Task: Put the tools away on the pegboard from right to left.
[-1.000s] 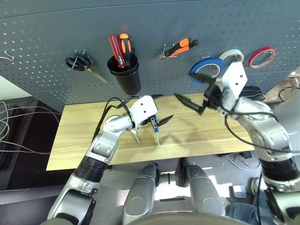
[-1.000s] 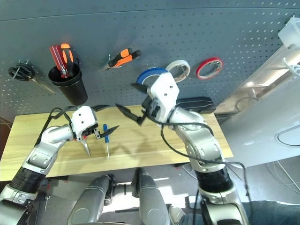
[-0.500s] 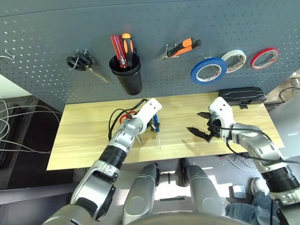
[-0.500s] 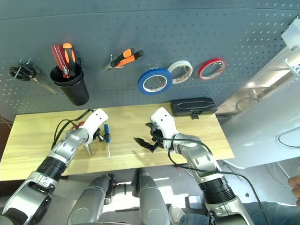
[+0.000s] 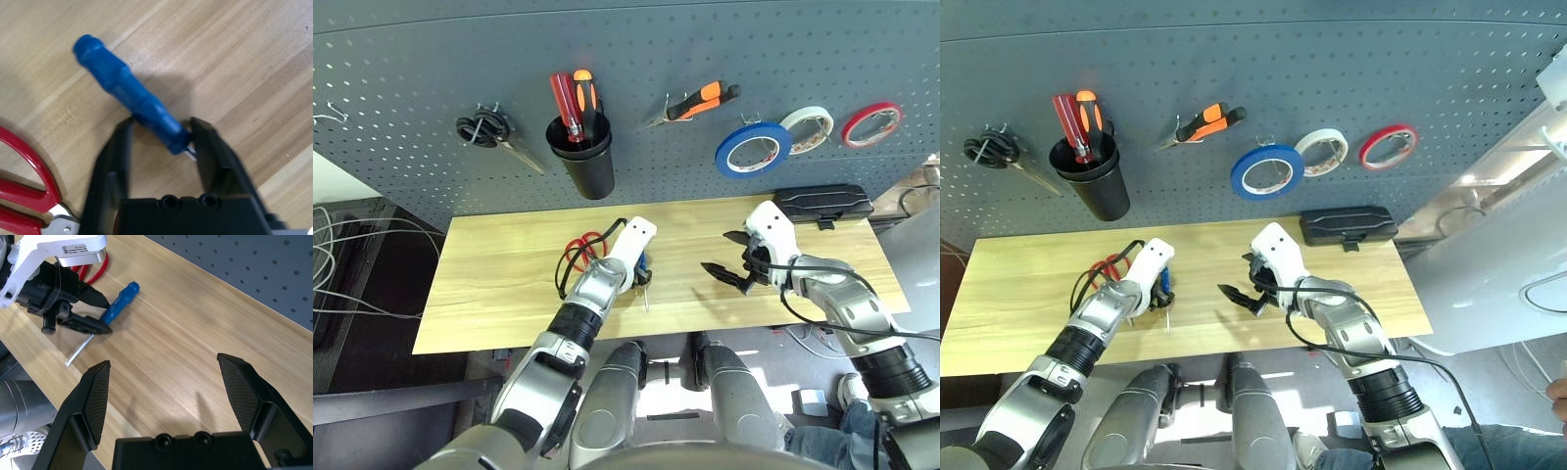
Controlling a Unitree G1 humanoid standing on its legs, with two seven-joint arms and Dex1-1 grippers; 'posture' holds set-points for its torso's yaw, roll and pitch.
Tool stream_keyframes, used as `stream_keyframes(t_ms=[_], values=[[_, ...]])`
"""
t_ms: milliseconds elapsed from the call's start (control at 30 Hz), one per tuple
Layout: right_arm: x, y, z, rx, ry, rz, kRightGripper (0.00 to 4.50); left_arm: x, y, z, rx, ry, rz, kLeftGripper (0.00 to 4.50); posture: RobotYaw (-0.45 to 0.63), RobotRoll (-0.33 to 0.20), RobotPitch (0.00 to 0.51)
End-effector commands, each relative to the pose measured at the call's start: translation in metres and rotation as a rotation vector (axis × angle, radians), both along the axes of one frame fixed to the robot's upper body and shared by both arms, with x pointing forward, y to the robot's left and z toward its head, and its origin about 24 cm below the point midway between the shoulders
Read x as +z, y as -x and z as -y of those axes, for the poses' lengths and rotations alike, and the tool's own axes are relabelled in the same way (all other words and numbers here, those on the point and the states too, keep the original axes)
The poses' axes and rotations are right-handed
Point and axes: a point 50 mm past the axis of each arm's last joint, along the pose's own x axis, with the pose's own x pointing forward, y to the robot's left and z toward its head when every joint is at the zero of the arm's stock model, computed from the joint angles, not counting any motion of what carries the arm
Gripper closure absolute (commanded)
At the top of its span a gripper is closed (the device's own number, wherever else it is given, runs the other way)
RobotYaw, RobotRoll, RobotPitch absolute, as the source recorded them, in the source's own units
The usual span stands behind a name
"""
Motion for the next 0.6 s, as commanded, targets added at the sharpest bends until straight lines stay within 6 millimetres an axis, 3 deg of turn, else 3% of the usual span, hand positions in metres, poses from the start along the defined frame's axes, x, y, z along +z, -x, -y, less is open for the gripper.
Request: stream_keyframes(t_ms=[33,100,133,267,433,600], values=[[-0.001,-0.002,-0.001,0.012,0.012,0.004,0.0,-0.01,0.004,-0.005,-0.031,-0.046,0.03,3.29,-0.02,0.0,0.272],[0.0,-0.003,0.0,0.015,0.016,0.009,0.0,-0.009,0.003,-0.005,-0.039,-0.038,0.062,3.9,-0.01,0.0,0.269],[0.001,-0.004,0.0,0.021,0.02,0.014,0.0,-0.006,0.003,-0.006,-0.049,-0.022,0.088,3.99,-0.01,0.0,0.268],[0.006,-0.005,0.002,0.039,0.02,0.031,0.0,0.007,0.005,-0.008,-0.09,0.066,0.224,3.99,-0.01,0.0,0.265],[0.02,-0.005,-0.003,0.115,-0.008,0.069,0.0,0.047,0.024,-0.02,-0.168,0.246,0.579,3.99,0.0,0.0,0.258],[0.029,-0.007,-0.006,0.172,-0.026,0.102,0.0,0.075,0.038,-0.043,-0.059,0.41,0.768,3.99,0.01,0.0,0.252]])
